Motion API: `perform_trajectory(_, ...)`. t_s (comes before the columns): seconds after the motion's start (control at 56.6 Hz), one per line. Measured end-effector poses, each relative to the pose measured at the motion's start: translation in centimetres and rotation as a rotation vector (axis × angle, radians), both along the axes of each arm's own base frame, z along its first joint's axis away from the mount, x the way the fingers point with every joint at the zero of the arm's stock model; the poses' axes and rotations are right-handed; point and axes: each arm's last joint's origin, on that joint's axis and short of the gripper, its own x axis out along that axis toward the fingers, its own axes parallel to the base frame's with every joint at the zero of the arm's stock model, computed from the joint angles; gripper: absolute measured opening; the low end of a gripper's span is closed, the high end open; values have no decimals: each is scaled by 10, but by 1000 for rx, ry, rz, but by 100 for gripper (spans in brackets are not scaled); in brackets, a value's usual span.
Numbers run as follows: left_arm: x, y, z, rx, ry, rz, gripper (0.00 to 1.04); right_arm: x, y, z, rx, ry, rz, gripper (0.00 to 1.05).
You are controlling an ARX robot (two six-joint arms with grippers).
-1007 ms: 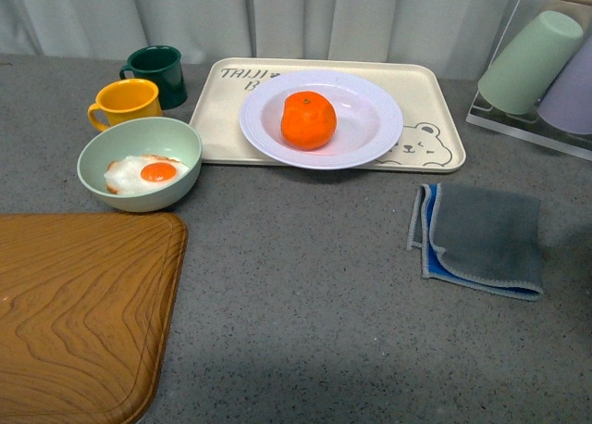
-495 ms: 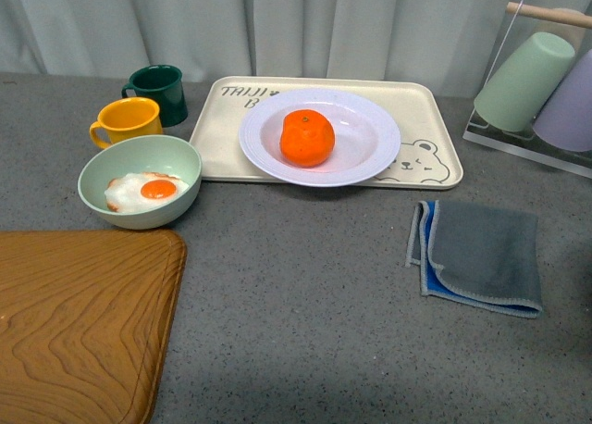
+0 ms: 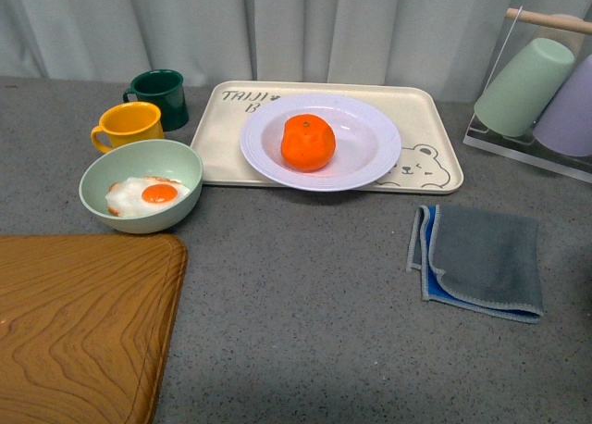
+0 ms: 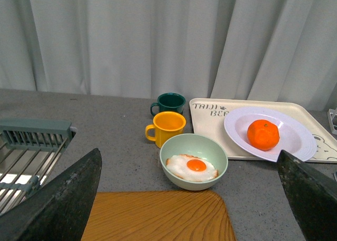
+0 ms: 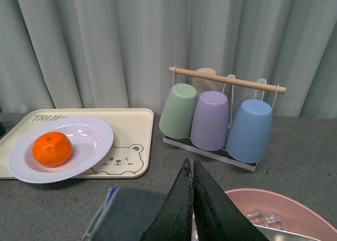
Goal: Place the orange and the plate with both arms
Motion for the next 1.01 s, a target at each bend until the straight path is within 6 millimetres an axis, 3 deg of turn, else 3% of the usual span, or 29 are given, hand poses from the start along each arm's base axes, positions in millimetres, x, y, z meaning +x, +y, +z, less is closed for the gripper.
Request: perform_trajectory(1.007,0,0,0,0,0,0,98,-30,0,5,0,-20,0,1)
